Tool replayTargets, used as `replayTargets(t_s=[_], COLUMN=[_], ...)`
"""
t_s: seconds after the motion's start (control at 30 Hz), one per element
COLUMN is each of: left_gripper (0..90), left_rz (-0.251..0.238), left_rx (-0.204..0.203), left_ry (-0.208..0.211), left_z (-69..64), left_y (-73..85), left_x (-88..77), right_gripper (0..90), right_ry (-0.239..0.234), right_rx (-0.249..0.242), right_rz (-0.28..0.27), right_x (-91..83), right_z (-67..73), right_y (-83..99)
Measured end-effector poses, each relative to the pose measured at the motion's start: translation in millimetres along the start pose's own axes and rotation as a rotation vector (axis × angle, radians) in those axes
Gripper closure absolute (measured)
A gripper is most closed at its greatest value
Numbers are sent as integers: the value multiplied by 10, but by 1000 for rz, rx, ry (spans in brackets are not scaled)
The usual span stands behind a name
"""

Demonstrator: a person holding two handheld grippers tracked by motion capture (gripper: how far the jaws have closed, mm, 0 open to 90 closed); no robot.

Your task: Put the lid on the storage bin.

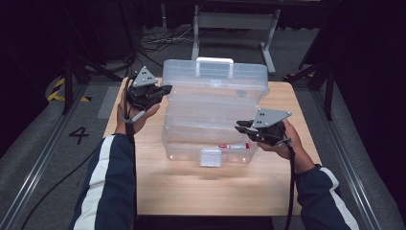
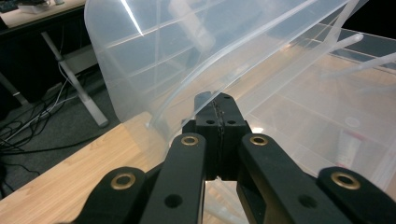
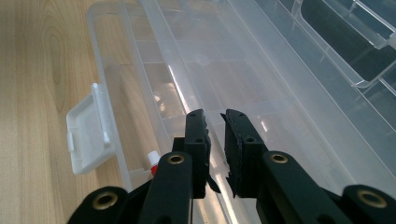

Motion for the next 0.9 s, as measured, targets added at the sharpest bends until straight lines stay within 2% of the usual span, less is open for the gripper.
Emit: replayTargets(t_s=[0.23,0.3,0.4,0.53,0.9], left_gripper=[900,900,900,900,900], left_rz=[-4,-1,-7,-1,-7], left_rx=[-3,11,1,15,31], left_ry=[3,-2,7,11,5], left_z=[-20,-24,-52,-60,-140], left_y=[59,67,84,102,150], left_x=[-34,-44,-50,-57,-78], right_gripper=[818,818,821,823,824], right_ry=[8,8,14,19,55], right_rx=[15,23,31,33,88], right_rz=[-3,-2,1,7,-5], right_x=[-80,-106,-147,-186,-340], right_z=[-38,-61,-89,-110,-200], right_y=[41,67,99,130,270])
Point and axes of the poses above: each handheld gripper's, and its own axes: x roughly forward along the jaws, y roughly out of its underside, z roughly to its left, the point moved 1 cm from there along x, roughly forward along the jaws, and after that the axes turned 15 degrees about y, right-handed, at the moved point
